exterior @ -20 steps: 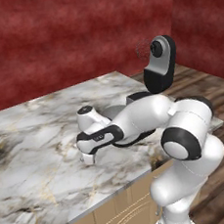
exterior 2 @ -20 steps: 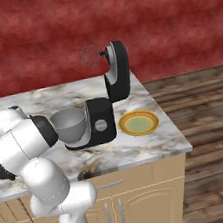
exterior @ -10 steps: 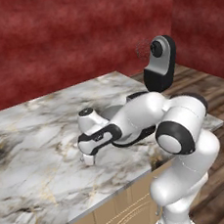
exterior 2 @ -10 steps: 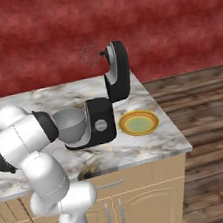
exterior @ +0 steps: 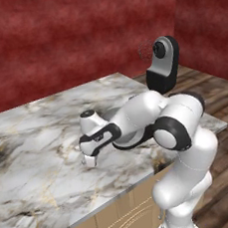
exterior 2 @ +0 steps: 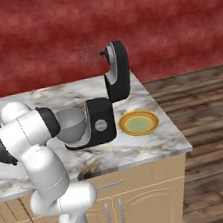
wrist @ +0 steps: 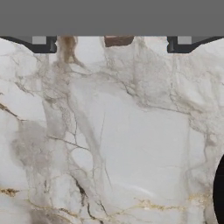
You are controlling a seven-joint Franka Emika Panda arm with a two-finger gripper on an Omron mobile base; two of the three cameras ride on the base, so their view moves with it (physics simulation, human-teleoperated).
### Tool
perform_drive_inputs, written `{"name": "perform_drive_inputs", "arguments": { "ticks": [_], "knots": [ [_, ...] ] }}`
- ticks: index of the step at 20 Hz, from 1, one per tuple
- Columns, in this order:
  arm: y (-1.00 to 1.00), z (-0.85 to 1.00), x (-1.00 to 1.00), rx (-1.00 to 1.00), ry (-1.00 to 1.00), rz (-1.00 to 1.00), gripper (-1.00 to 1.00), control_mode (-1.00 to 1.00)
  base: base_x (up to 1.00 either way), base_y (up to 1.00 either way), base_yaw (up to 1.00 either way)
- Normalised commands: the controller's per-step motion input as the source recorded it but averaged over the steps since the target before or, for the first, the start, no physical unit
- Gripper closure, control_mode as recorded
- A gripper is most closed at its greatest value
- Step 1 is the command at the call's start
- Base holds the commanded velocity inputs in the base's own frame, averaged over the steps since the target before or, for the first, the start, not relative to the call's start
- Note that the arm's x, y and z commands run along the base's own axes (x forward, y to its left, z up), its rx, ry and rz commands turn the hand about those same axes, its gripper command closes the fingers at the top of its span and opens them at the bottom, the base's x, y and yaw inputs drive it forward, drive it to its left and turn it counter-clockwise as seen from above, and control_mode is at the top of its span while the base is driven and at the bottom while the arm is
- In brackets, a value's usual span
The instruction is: Add butter and sugar cubes to the stand mixer bowl and then turn on the stand mixer to begin making frosting.
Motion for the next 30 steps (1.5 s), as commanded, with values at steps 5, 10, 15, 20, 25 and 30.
{"name": "perform_drive_inputs", "arguments": {
  "ticks": [5,10,15,20,25,30],
  "knots": [
    [0.06,-0.15,0.11,-0.01,0.07,0.00,-1.00,-1.00,0.00,0.00,0.00],
    [0.13,-0.07,0.09,-0.02,0.06,0.00,-1.00,-1.00,0.00,0.00,0.00],
    [0.11,-0.05,0.17,-0.03,0.01,0.00,-1.00,-1.00,0.00,0.00,0.00],
    [0.02,-0.19,0.19,-0.03,0.00,0.00,-1.00,-1.00,0.00,0.00,0.00],
    [0.00,-0.34,0.01,-0.02,0.00,0.00,-1.00,-1.00,0.00,0.00,0.00],
    [0.00,-0.32,0.00,0.00,0.00,0.00,-1.00,-1.00,0.00,0.00,0.00]
  ]
}}
